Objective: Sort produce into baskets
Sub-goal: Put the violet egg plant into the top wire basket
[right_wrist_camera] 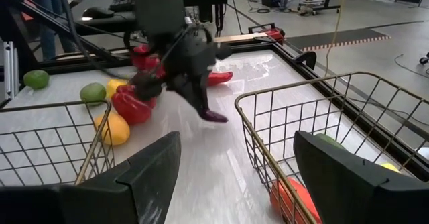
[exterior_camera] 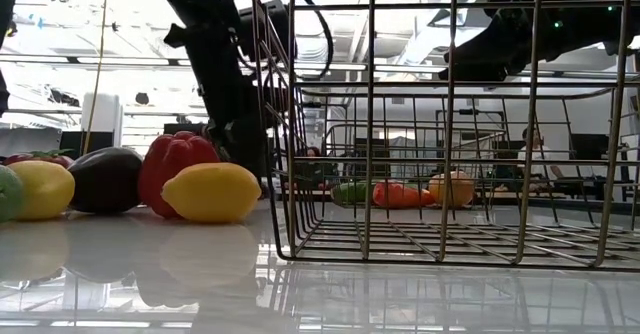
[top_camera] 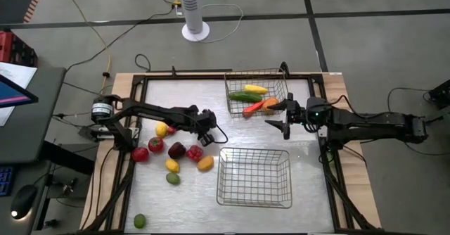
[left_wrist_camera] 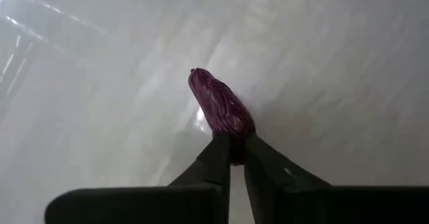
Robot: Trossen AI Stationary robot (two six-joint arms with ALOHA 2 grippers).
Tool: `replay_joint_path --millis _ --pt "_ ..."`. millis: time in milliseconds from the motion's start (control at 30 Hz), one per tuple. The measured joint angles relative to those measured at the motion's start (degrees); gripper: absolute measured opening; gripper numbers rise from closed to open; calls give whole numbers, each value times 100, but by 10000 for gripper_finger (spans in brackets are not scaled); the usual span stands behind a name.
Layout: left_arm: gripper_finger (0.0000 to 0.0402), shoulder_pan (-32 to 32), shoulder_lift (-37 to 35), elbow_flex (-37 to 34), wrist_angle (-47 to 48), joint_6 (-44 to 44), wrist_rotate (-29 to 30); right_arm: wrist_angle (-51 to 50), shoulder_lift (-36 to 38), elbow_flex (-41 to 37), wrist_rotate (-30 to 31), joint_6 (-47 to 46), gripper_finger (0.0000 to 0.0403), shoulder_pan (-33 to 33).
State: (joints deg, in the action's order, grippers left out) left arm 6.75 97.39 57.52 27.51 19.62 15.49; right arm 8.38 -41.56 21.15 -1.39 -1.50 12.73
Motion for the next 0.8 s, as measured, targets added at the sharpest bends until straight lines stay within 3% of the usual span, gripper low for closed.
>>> replay_joint_path --millis 333,533,667,800 --pt "14 242 -890 27 -164 -405 162 -25 0 0 2 2 315 8" --pt "14 382 -1016 72 -2058 -1591 681 77 0 0 2 1 315 11" --pt "14 579 -640 79 -4096 -2531 50 90 0 0 2 -4 315 4" --pt "15 866 -130 243 -4710 -2502 -740 92 0 0 2 -31 315 2"
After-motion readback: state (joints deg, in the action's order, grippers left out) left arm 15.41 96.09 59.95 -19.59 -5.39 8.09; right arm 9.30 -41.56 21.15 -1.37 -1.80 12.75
